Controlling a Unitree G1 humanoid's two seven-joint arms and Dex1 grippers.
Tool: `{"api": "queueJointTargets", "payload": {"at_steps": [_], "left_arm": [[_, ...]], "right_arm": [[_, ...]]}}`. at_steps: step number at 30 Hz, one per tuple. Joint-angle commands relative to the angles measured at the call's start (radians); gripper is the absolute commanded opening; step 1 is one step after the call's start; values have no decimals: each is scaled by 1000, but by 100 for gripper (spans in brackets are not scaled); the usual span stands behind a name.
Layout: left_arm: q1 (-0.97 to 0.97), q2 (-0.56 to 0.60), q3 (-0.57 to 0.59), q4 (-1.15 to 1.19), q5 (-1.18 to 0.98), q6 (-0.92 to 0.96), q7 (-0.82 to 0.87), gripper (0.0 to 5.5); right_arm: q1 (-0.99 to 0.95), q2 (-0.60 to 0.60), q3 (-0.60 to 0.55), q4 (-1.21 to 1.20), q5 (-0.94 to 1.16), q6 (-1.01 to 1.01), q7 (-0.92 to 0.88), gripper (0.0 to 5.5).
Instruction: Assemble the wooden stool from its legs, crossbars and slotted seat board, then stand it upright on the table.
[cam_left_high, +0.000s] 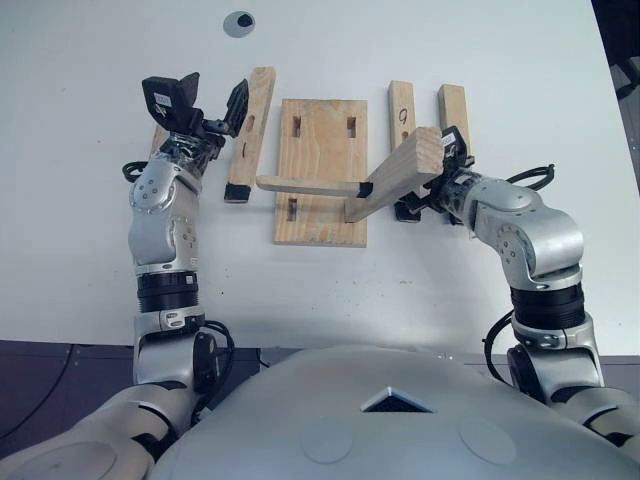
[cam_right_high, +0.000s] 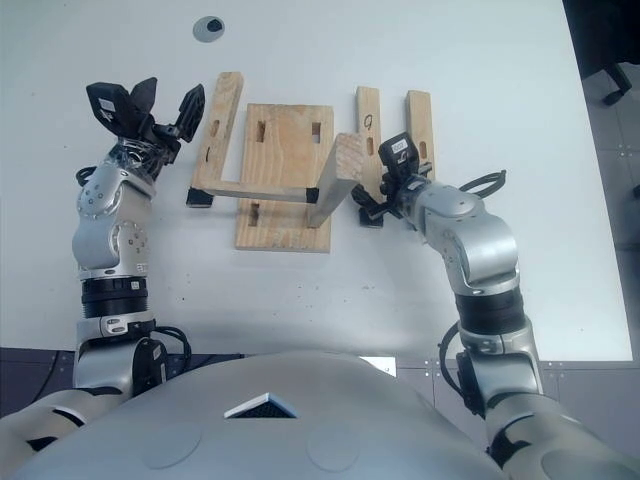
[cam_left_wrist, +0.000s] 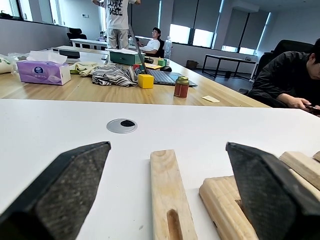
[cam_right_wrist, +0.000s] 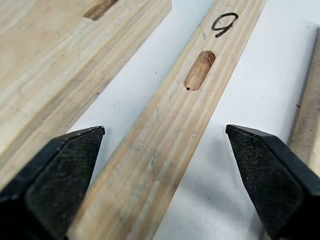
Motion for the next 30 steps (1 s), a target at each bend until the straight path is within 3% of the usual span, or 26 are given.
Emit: {"api": "queueJointTargets", "payload": {"at_steps": [1,6,18,25,30], "left_arm": [[-24,3,6,14,-3,-9,0,424],[-31,-6,12,19,-12,-4,5,424],[-56,-19,41,31,-81,56,16,424],[-71,-27,23,52,-76,67,20,424],[-162,15,3,88,-90,125,-53,424]], "right_arm": [[-11,21,14,-1,-19,18,-19,448],[4,38,12,7,-36,67,-53,408],[-19,70,-30,39,-31,110,-60,204],[-47,206,-187,56,4,64,-137,202],[-106,261,-245,31,92,-82,-55,202]]}}
